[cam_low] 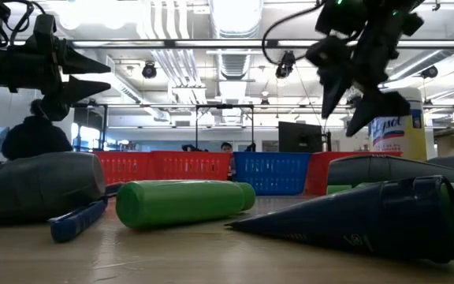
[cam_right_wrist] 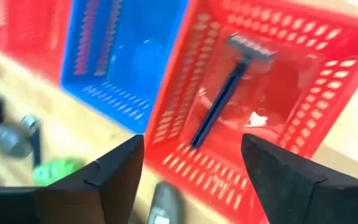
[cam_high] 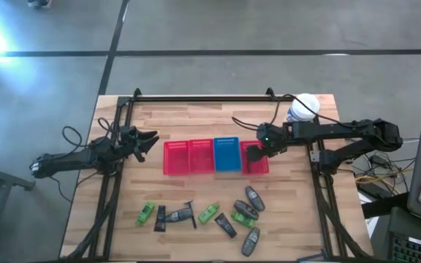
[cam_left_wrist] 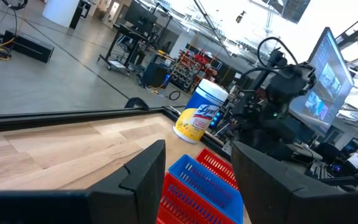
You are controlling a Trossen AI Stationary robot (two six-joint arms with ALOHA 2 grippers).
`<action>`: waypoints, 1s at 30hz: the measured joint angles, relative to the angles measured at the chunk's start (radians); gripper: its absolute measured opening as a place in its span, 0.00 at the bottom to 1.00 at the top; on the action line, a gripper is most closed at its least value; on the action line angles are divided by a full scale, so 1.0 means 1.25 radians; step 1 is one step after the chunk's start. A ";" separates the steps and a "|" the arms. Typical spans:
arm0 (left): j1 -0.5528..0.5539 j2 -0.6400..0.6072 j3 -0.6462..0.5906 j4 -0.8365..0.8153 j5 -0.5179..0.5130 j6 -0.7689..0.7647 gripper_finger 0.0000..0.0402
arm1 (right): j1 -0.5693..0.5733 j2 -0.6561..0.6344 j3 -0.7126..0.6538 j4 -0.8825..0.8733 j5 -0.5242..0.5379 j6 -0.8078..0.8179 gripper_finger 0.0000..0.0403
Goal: Pick & Place Travel size toiletries
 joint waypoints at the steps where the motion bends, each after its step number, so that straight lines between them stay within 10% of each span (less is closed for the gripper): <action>1: 0.000 0.000 0.000 0.000 0.000 0.000 0.47 | 0.011 -0.007 0.000 0.000 -0.002 0.000 0.69; 10: 0.000 0.000 0.000 0.042 -0.002 -0.092 0.47 | 0.084 -0.016 0.000 -0.005 -0.004 0.048 0.75; 20: 0.001 0.001 0.000 0.053 -0.120 -0.461 0.47 | 0.102 -0.017 0.002 0.004 0.009 0.082 0.70; 30: 0.000 0.065 0.005 0.037 0.002 -0.661 0.47 | 0.107 -0.017 0.003 0.004 0.015 0.099 0.65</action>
